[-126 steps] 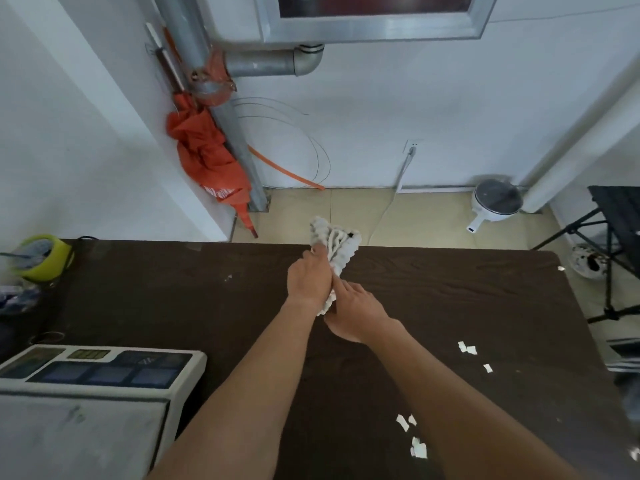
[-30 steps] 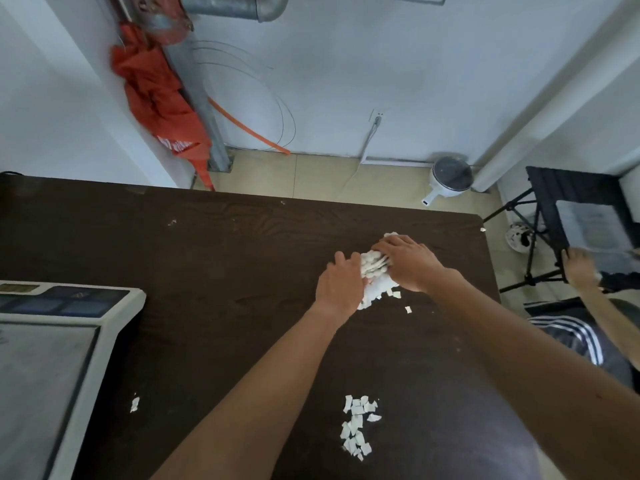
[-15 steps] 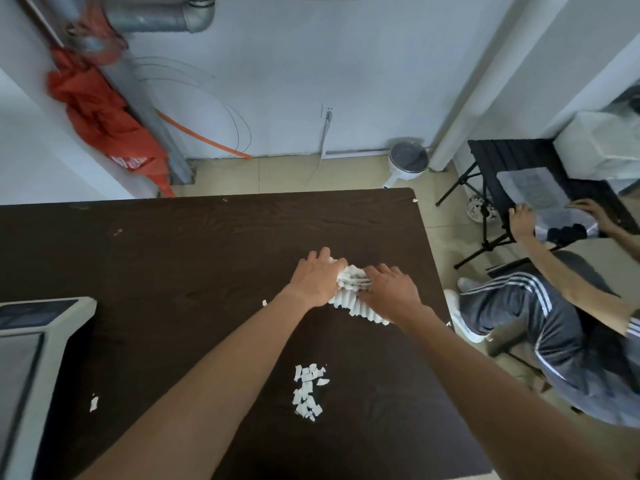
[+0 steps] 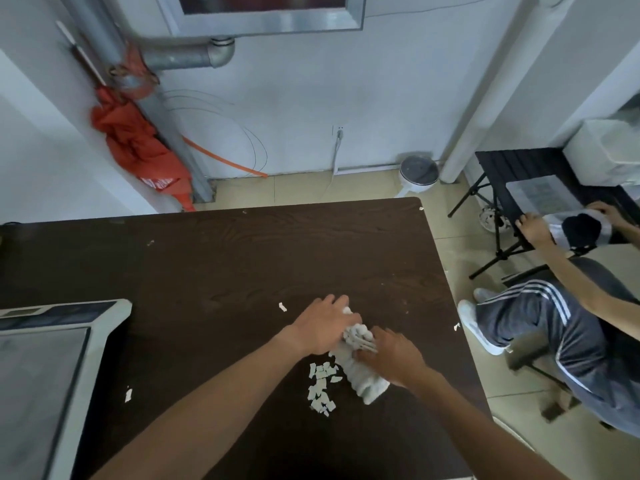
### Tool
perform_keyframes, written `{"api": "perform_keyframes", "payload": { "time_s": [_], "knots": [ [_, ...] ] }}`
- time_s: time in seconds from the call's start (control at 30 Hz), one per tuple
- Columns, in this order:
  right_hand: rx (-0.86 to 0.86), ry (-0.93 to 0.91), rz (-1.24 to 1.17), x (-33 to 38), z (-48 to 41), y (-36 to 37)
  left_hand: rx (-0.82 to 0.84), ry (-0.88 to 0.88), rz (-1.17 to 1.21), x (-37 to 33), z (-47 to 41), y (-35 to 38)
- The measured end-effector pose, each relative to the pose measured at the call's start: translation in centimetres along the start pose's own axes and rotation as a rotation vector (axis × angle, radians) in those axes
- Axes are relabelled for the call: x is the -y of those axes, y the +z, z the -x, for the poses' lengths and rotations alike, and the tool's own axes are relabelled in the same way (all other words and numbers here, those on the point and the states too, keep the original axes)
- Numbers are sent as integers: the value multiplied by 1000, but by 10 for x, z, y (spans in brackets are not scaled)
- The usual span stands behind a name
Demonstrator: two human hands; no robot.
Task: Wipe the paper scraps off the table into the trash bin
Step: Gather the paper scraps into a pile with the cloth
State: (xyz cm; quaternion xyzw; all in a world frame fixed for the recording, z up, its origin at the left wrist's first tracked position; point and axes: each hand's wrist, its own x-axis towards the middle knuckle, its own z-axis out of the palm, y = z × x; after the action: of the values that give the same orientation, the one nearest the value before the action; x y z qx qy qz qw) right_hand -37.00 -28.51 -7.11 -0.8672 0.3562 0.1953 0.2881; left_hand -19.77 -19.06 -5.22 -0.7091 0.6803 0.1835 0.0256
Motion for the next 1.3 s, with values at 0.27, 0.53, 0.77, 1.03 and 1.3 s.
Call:
{"api": "perform_keyframes", "payload": {
  "time_s": [0.27,0.53,0.77,1.03,1.3],
  "knots": [
    [-73,-136,167,51,-49,-61,-146,-179,39,54,11,-39],
    [-129,-339,290,134,-101,-56,-166,-548,235,116,55,-30],
    [-155,-464,326,181,-114,-29,-203,-833,382,129,86,1],
    [-41,-453,290,148,-94,-12,-83,-787,413,96,92,29],
    [-20,-464,222,78,-41,0,-19,-647,499,26,94,55]
  ]
}}
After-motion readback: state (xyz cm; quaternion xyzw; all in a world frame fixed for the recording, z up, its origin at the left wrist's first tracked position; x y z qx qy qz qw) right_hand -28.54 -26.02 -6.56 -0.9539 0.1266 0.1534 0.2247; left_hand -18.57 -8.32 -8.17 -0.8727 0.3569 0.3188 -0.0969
